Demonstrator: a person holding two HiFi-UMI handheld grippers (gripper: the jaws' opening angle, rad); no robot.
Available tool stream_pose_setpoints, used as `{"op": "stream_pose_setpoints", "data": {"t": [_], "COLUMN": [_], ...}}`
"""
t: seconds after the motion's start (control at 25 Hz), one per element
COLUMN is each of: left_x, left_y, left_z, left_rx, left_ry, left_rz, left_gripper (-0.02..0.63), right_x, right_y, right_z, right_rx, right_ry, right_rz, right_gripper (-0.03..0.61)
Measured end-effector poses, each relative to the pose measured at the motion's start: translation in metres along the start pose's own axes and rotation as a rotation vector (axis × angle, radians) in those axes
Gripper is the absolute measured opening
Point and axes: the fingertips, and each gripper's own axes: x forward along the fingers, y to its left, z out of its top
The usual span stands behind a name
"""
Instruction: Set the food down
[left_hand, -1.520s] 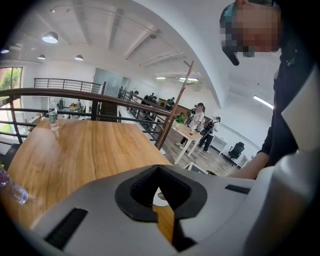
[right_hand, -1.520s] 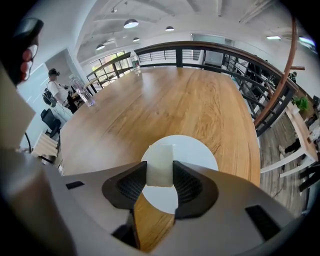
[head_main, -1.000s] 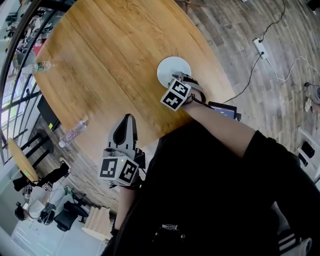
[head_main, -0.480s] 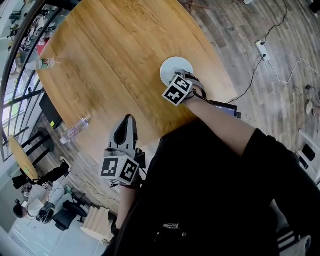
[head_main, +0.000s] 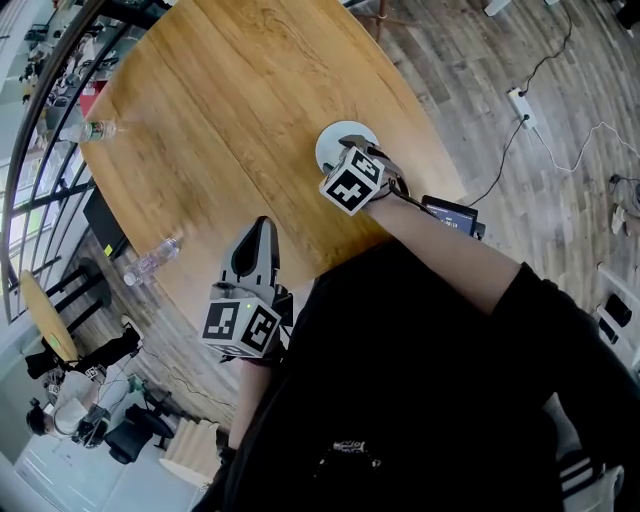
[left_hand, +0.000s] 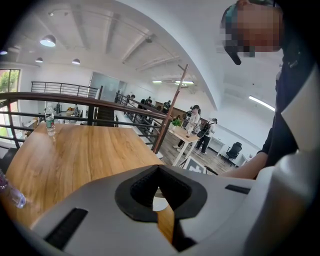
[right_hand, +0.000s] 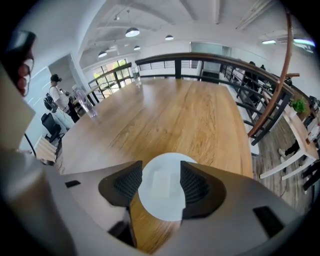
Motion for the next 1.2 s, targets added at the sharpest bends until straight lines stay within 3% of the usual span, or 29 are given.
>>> {"op": "stream_pose_setpoints", "data": {"t": [0.16, 0.36, 0.44, 0.56, 0.92, 1.04, 1.2], "left_x": [0.008, 0.022, 0.026, 0.029, 0.037, 0.036, 0.033], "left_y": [-0.011, -0.024, -0.029, -0.034, -0.056, -0.075, -0.086], "left_z": [0.01, 0.02, 0.026, 0.037, 0.054, 0.061, 0.069], "left_rx": [0.019, 0.026, 0.032, 0.043, 0.069, 0.107, 0.13], "left_ry": [-0.021, -0.049, -0.061, -0.087, -0.143, -0.175, -0.218], "left_rz": [-0.023, -0.057, -0.077, -0.104, -0.199, -0.269, -0.306], "left_gripper": [0.003, 0.003, 0.003, 0.003, 0.003, 0.003, 0.003], "right_x": [-0.057, -0.129, -0.153, -0.181, -0.214, -0.235, -0.241], "right_y": [0.002, 0.021, 0.027, 0.035, 0.043, 0.037, 0.042], "right_z": [0.04, 0.076, 0.084, 0.091, 0.092, 0.104, 0.107], "right_rx": [0.028, 0.036, 0.046, 0.05, 0.161, 0.157, 0.051], "right_ry": [-0.172, -0.353, -0.408, -0.47, -0.645, -0.75, -0.765], "right_rz": [0.009, 0.094, 0.142, 0.24, 0.463, 0.464, 0.412], "right_gripper": [0.232, 0.229, 0.184, 0.05, 0.018, 0.018, 0.018]}}
